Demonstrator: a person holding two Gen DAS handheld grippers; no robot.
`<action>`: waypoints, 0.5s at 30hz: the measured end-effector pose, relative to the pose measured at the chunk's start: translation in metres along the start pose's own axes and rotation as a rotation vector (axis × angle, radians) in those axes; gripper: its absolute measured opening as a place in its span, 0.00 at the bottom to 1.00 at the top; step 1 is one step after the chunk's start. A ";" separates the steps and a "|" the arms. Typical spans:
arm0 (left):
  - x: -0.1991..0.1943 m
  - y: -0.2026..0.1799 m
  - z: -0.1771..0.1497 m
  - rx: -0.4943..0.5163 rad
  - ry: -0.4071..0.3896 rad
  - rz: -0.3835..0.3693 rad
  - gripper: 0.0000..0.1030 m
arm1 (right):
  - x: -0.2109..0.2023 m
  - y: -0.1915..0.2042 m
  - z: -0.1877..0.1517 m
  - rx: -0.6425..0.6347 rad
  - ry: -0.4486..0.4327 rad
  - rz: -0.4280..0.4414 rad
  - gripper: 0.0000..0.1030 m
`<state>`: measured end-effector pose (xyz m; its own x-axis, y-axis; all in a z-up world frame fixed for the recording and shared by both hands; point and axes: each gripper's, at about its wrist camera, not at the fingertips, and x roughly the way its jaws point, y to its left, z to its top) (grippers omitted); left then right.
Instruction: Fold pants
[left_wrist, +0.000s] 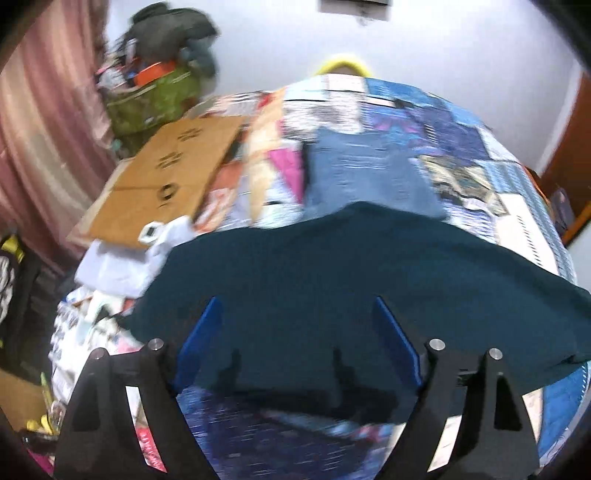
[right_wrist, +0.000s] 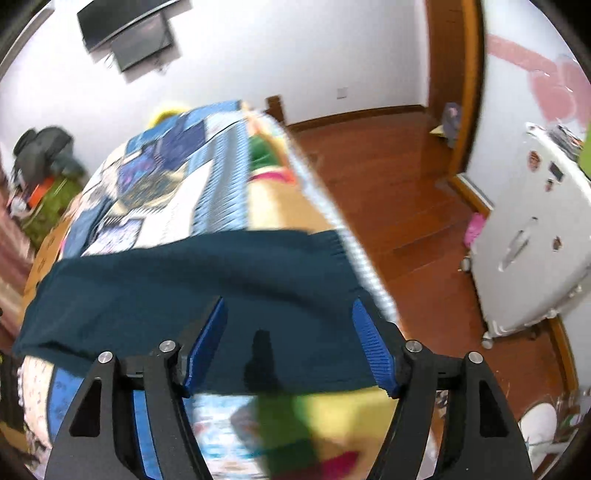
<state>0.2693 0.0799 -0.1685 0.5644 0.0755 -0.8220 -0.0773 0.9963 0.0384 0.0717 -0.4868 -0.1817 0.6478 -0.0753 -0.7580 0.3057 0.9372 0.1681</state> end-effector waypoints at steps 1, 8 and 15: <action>0.003 -0.018 0.004 0.026 0.005 -0.015 0.83 | 0.004 -0.005 0.004 0.012 0.001 0.003 0.65; 0.026 -0.113 0.011 0.184 0.033 -0.063 0.83 | 0.044 -0.026 0.031 0.053 0.025 0.090 0.65; 0.052 -0.158 0.000 0.277 0.090 -0.066 0.83 | 0.090 -0.028 0.036 0.048 0.142 0.172 0.53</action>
<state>0.3112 -0.0738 -0.2170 0.4847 0.0187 -0.8745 0.1912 0.9733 0.1268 0.1463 -0.5323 -0.2326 0.5893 0.1359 -0.7964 0.2341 0.9147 0.3294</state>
